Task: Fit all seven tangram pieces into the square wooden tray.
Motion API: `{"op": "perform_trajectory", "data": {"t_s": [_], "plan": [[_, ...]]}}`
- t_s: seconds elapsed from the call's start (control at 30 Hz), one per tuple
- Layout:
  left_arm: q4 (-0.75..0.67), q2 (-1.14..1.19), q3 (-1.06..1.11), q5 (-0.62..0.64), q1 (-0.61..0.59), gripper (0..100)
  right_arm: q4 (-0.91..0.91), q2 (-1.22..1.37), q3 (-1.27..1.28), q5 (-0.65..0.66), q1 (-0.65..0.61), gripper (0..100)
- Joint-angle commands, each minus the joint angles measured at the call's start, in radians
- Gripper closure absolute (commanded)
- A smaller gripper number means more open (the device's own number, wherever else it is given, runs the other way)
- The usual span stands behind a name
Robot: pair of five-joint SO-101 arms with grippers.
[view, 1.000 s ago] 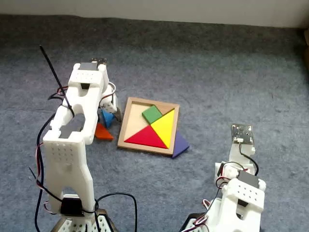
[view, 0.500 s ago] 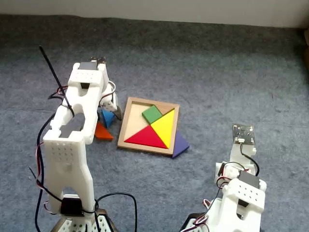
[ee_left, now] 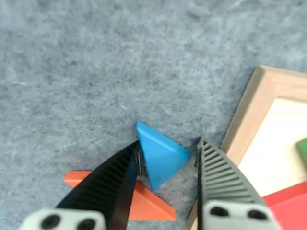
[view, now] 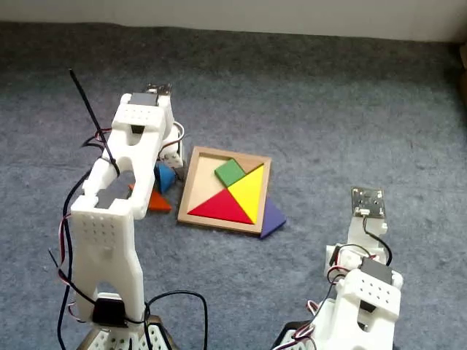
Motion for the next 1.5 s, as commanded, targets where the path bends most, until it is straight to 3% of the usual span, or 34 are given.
{"op": "perform_trajectory", "data": {"t_s": [0.0,0.47,0.67,1.03,1.17,1.47], "plan": [[-0.009,-0.005,-0.028,0.003,-0.005,82,-0.015,0.005,-0.004,-0.002,0.028,86.5],[-0.011,-0.019,-0.019,0.003,-0.001,83,-0.015,0.005,-0.004,-0.002,0.028,86.5],[-0.009,-0.025,-0.028,0.003,-0.001,91,-0.015,0.005,-0.004,-0.002,0.028,86.5],[0.037,-0.170,-0.019,-0.002,-0.002,91,-0.015,0.005,-0.004,-0.002,0.028,86.5],[0.109,-0.242,-0.028,-0.160,-0.002,89,-0.015,0.005,-0.004,-0.002,0.028,86.5],[0.241,-0.366,-0.018,-0.549,-0.079,76,-0.015,0.005,-0.004,-0.002,0.028,86.5]]}}
